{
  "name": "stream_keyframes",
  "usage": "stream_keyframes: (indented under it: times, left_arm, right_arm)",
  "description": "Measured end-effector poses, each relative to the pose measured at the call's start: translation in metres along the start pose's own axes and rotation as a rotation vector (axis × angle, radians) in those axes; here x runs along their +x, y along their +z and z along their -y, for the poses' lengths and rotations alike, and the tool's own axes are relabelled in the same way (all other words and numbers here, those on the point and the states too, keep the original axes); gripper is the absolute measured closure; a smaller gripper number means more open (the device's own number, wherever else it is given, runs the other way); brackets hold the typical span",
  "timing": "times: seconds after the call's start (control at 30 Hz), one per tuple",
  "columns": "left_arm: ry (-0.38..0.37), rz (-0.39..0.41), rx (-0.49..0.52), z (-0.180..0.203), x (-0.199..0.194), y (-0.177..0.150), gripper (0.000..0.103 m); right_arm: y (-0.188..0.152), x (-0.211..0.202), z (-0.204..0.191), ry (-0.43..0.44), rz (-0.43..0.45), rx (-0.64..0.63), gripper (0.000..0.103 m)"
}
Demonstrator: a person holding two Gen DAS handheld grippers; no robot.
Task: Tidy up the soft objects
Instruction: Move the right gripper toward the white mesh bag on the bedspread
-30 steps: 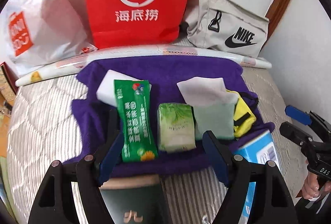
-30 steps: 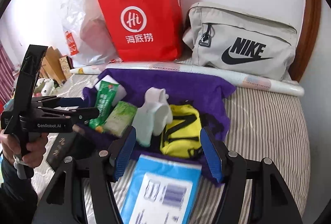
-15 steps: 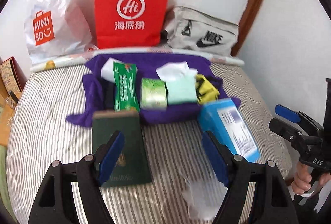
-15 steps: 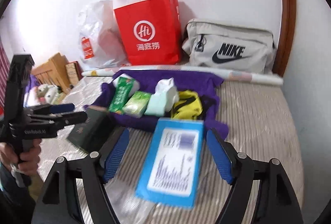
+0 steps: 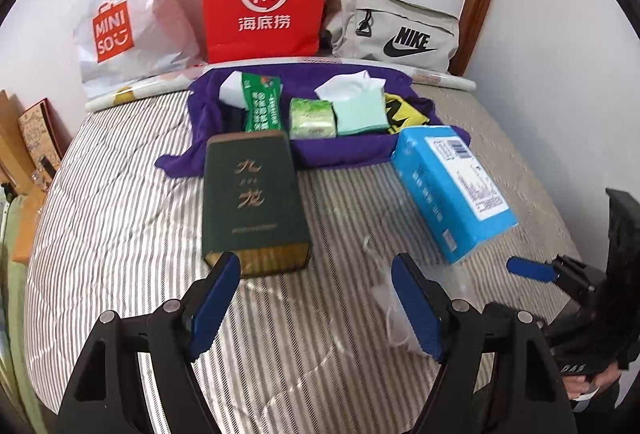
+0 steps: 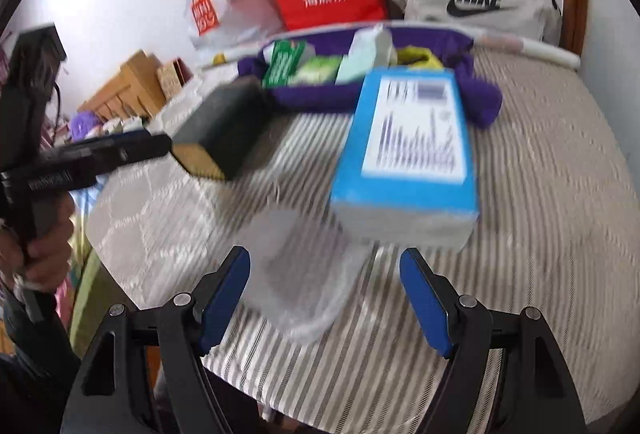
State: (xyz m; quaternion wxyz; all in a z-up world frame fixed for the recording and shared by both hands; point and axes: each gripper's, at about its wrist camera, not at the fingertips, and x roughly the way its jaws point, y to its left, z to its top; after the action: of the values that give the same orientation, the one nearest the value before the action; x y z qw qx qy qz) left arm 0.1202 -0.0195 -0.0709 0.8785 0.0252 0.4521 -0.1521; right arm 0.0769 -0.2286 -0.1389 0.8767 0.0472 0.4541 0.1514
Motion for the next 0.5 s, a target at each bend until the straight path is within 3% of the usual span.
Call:
stream_keyframes:
  times: [0.33, 0.5]
  left_arm:
    - [-0.003, -0.016, -0.025, -0.020, 0.009, -0.017, 0.026]
    - [0.017, -0.031, -0.023, -0.026, 0.020, -0.022, 0.026]
  right_arm:
    - [-0.009, 0.042, -0.003, 0.038, -0.080, 0.056, 0.026]
    - [-0.008, 0.049, -0.016, -0.019, -0.038, -0.005, 0.026]
